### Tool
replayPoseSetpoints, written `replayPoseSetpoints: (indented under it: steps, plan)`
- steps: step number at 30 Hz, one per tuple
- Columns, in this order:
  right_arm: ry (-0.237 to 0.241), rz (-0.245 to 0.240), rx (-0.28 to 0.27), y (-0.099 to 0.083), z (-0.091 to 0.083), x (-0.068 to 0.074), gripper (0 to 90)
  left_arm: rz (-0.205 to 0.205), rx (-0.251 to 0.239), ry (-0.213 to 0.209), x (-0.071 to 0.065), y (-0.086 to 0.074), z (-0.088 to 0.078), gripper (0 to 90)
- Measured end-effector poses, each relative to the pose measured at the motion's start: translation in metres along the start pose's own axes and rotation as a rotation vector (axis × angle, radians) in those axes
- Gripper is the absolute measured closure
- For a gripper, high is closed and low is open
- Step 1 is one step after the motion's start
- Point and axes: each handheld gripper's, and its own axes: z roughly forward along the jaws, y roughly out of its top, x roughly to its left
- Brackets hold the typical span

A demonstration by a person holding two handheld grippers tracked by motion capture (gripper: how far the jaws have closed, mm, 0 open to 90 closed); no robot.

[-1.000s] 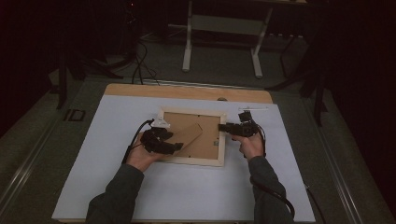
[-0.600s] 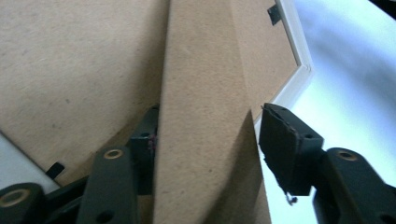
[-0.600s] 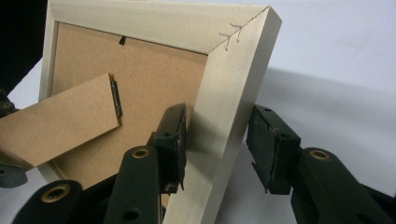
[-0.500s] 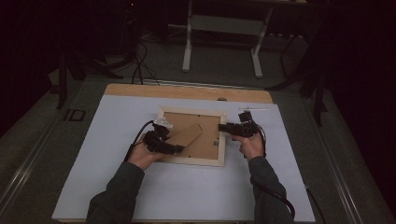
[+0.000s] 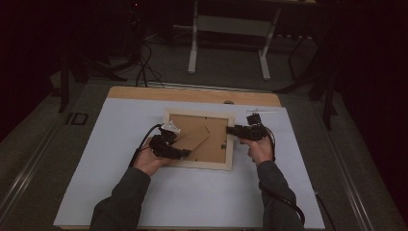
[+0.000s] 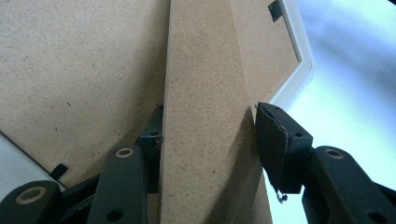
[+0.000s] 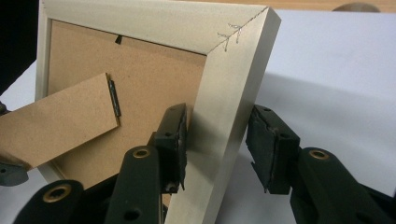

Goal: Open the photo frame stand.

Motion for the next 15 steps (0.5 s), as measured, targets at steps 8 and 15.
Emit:
replayPoseSetpoints:
  steps: [8,15]
  plan:
    - [-0.024,-0.027,-0.020,0.003,-0.006,0.003,58.4,0.005,-0.005,0.015,-0.003,0.003,0.002,53.4]
    - [-0.035,-0.045,-0.055,0.006,-0.011,0.005,59.6,0.022,-0.019,0.013,-0.007,0.005,0.003,58.3]
